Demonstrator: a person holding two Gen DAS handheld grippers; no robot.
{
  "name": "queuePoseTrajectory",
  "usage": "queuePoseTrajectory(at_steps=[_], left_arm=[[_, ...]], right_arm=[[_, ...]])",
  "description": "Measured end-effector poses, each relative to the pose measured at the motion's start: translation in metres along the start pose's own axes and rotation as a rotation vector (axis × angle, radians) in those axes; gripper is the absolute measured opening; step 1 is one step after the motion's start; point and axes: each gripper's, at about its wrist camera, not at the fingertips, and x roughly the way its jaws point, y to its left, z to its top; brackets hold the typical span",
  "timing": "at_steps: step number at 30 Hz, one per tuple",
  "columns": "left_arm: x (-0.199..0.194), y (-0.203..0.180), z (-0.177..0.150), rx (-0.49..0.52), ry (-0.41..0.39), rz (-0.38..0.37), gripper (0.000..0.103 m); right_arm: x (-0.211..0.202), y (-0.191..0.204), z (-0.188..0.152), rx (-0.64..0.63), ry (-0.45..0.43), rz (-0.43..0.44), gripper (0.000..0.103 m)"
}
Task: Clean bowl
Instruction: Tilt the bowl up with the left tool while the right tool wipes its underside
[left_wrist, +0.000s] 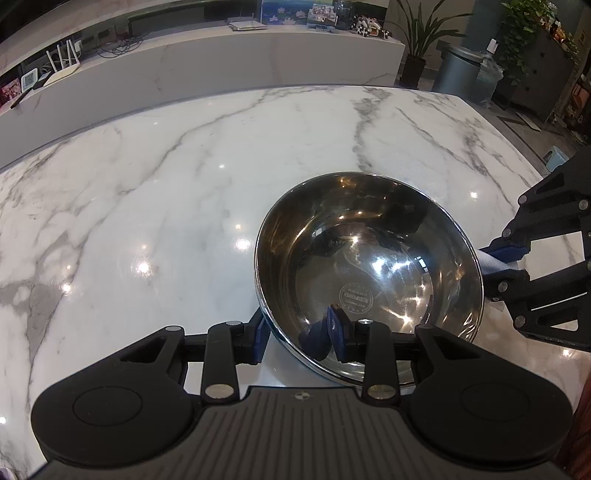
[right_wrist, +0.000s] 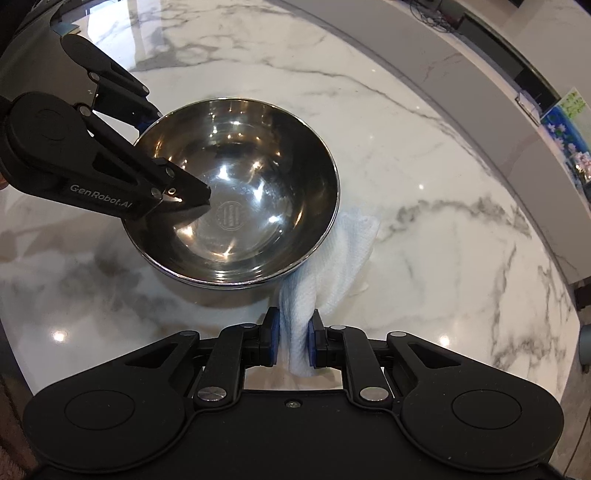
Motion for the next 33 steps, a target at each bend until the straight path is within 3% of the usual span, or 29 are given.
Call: queuePoseTrajectory(at_steps=[5, 9, 19, 24, 33], left_arm=[[0.0, 0.0, 0.0, -0.003, -0.004, 0.001, 0.031], [0.0, 0.004, 0.002, -0.016, -0.015, -0.004, 0.025], [-0.006, 0.005, 0.003, -0.027, 0.0, -0.004, 0.024], [-0.007, 0.007, 0.004, -0.013, -0.009, 0.002, 0.016], [-0.001, 0.014, 0.006, -0.042, -0.031, -0.009, 0.016]], right_arm=[[0.004, 0.007, -0.003, -0.02, 0.003, 0.009, 0.013], [-0.002, 0.013, -0.005, -0.044, 0.005, -0.002, 0.013], [-0.024, -0.009, 0.005, -0.024, -0.075, -0.062, 0.013], [-0.007, -0.008, 0.004, -0.039, -0.064, -0.03, 0.013], [0.012, 0.008, -0.002, -0.065, -0.014, 0.041, 0.013]])
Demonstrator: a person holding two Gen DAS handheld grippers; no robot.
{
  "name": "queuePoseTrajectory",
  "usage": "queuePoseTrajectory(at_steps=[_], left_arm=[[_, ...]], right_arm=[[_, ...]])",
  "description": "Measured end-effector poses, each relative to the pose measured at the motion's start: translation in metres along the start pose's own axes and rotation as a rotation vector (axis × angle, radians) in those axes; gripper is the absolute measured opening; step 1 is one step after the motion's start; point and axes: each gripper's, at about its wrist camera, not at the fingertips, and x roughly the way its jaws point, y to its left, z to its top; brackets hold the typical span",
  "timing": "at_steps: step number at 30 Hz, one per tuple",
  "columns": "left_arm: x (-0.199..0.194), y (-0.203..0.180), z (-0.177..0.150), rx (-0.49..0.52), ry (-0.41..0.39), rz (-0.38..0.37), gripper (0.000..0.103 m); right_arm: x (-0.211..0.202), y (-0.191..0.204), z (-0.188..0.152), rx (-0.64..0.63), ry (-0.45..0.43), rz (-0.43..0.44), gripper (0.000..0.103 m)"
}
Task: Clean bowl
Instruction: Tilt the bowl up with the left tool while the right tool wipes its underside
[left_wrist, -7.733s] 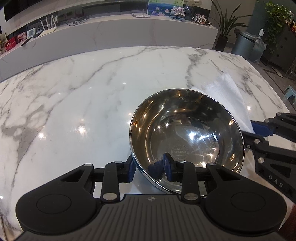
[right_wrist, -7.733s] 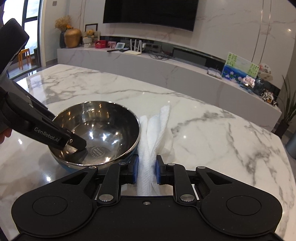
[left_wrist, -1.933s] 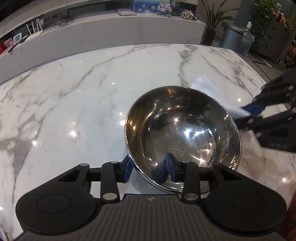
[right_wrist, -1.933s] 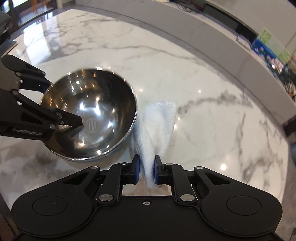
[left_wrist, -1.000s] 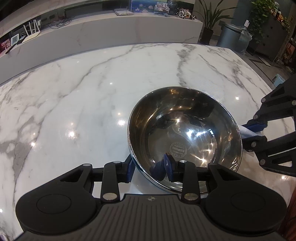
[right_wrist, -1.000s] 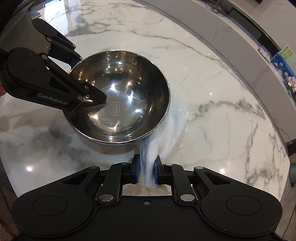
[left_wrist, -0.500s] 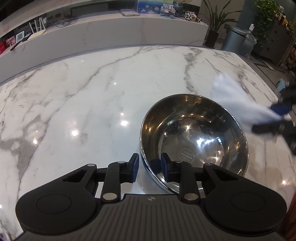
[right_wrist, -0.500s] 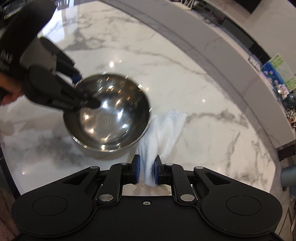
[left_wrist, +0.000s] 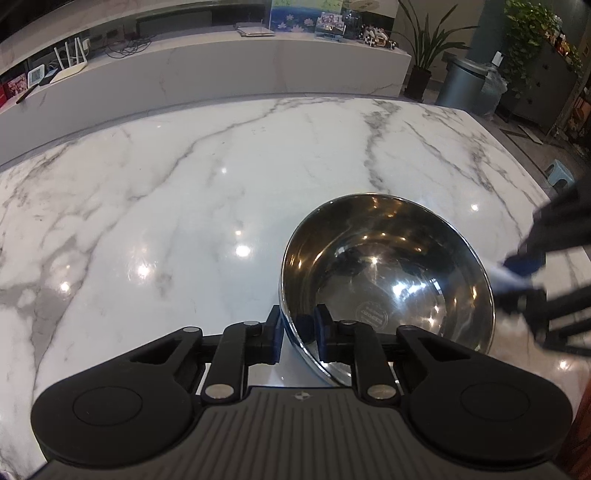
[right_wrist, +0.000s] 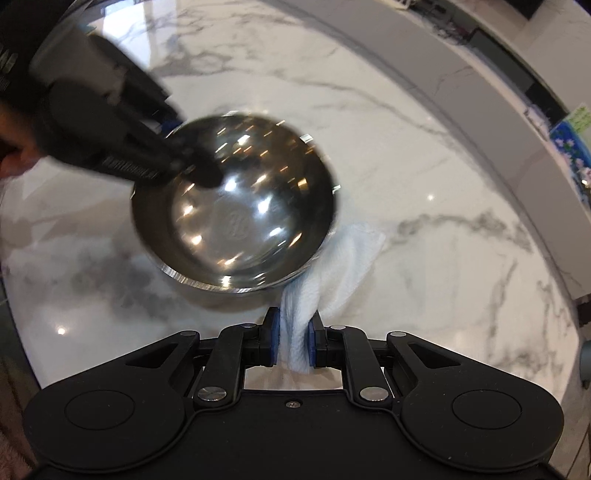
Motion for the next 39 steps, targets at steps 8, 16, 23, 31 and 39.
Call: queuePoseTrajectory(at_steps=[8, 16, 23, 31, 39], left_arm=[[-0.004, 0.0, 0.0, -0.011, 0.018, 0.016, 0.022], [-0.007, -0.005, 0.0, 0.026, 0.009, 0.025, 0.019], [-0.004, 0.0, 0.001, 0.022, -0.017, -0.004, 0.015], [-0.001, -0.001, 0.0, 0.017, 0.0, -0.007, 0.015], [-0.004, -0.001, -0.002, -0.023, 0.029, -0.038, 0.032]], right_arm=[[0.0, 0.008, -0.001, 0.015, -0.004, 0.01, 0.013], [-0.018, 0.0, -0.002, 0.016, -0.049, -0.044, 0.013], [-0.035, -0.016, 0.002, 0.019, -0.095, -0.086, 0.013], [-0.026, -0.014, -0.004, 0.029, -0.084, -0.066, 0.013], [-0.012, -0.003, -0.014, 0.043, -0.068, -0.026, 0.013]])
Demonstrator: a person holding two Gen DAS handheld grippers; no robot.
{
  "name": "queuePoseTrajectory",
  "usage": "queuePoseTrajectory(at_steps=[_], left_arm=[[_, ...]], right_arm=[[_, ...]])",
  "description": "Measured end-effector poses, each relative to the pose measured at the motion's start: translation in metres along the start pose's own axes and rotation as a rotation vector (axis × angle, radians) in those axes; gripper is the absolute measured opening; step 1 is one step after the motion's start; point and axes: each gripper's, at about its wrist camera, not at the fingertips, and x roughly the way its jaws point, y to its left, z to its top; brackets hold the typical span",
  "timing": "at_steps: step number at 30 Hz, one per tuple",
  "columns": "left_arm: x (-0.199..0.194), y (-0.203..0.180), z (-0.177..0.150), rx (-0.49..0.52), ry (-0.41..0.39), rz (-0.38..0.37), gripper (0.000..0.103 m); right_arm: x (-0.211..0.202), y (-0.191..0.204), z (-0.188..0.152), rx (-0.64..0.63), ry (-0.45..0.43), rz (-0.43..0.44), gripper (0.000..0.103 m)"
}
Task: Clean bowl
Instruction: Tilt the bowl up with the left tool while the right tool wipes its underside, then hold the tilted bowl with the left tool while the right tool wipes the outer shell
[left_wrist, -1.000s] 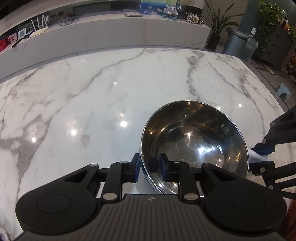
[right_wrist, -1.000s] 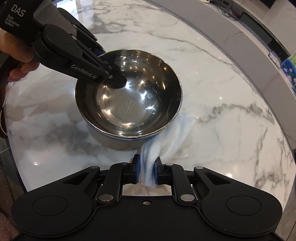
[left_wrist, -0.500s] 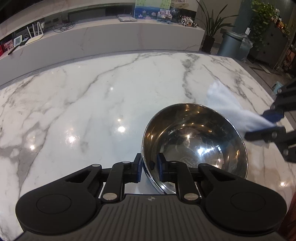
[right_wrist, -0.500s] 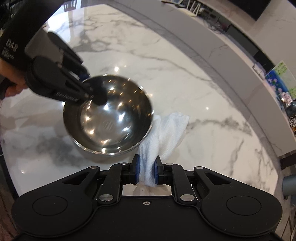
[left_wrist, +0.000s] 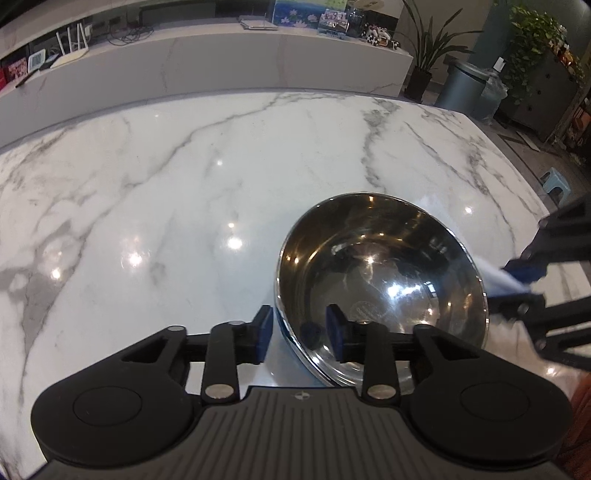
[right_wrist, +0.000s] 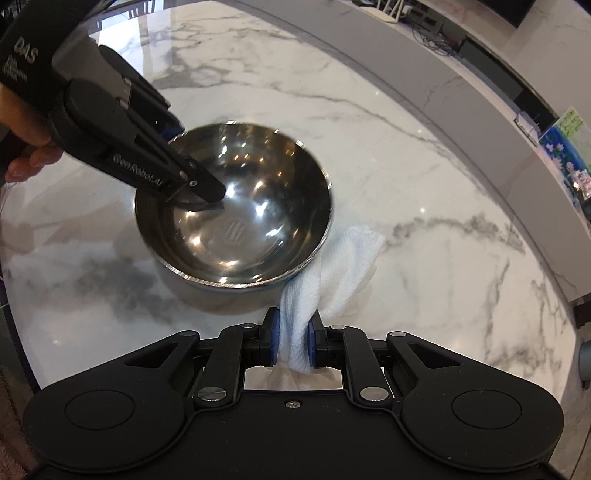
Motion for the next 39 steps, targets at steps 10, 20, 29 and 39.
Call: queuePoseTrajectory(at_steps=[10, 20, 29, 39], left_arm=[[0.002, -0.003, -0.001, 0.034, -0.002, 0.044, 0.026], [0.003, 0.001, 0.001, 0.038, -0.019, 0.041, 0.02], [0.002, 0.002, 0.002, 0.034, -0.027, 0.043, 0.017], [0.002, 0.001, 0.002, 0.016, -0.02, 0.048, 0.018]], right_arm=[[-0.004, 0.022, -0.006, -0.034, -0.001, 0.058, 0.013], [-0.014, 0.003, 0.001, -0.012, -0.046, -0.022, 0.013], [-0.015, -0.008, 0.009, -0.01, -0.071, -0.03, 0.013], [-0.005, 0.006, 0.0, -0.01, -0.04, 0.003, 0.013]])
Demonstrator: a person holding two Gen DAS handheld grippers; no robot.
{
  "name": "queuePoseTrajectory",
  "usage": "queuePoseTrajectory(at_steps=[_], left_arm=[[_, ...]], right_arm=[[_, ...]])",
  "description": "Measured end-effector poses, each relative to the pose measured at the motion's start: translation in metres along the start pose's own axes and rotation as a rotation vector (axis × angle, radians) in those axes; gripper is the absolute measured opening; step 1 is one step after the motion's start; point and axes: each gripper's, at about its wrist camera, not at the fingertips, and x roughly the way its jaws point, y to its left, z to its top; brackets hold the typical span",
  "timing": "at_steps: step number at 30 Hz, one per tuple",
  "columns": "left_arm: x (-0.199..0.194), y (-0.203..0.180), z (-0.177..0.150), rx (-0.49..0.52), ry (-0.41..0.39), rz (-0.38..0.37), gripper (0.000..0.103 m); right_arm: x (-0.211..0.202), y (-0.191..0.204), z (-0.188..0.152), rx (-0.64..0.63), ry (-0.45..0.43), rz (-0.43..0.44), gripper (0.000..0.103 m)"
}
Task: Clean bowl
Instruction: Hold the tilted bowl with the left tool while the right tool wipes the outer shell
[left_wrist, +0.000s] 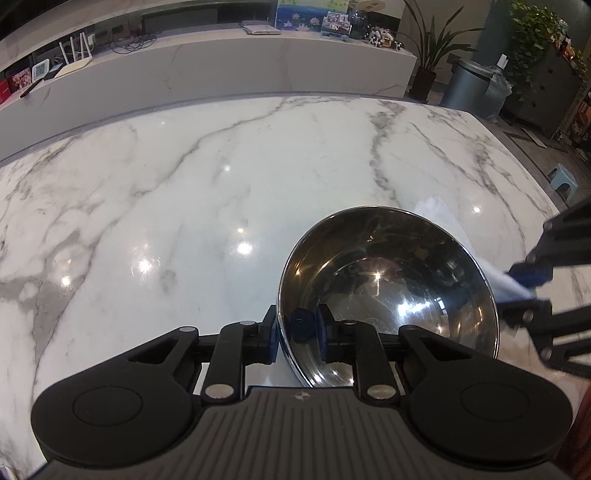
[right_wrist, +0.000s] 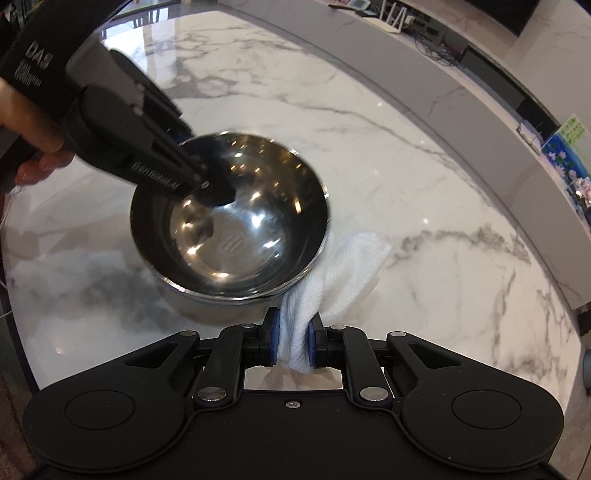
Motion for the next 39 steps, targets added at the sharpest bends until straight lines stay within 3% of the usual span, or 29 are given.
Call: queuePoseTrajectory(at_steps=[9, 15, 20, 26, 33, 39], left_arm=[[0.003, 0.005, 0.002, -0.031, -0.037, -0.009, 0.02], [-0.004, 0.005, 0.002, -0.038, -0.046, 0.004, 0.04], [-0.011, 0.005, 0.003, -0.049, -0.063, 0.005, 0.05], [-0.011, 0.003, 0.004, -0.04, -0.058, 0.0, 0.048], [-0.007, 0.002, 0.003, -0.021, -0.038, 0.009, 0.027], [-0.006, 0.001, 0.002, -0.01, -0.051, 0.021, 0.024]], right_arm=[[0.002, 0.007, 0.0, 0.012, 0.01, 0.022, 0.013], [0.002, 0.007, 0.001, 0.014, 0.011, -0.005, 0.013], [-0.003, 0.0, 0.004, 0.032, -0.021, -0.049, 0.013], [-0.01, -0.006, 0.008, 0.036, -0.064, -0.057, 0.013], [-0.002, -0.003, 0.009, 0.034, -0.045, -0.038, 0.013], [0.005, 0.007, 0.005, 0.027, -0.027, -0.022, 0.013]])
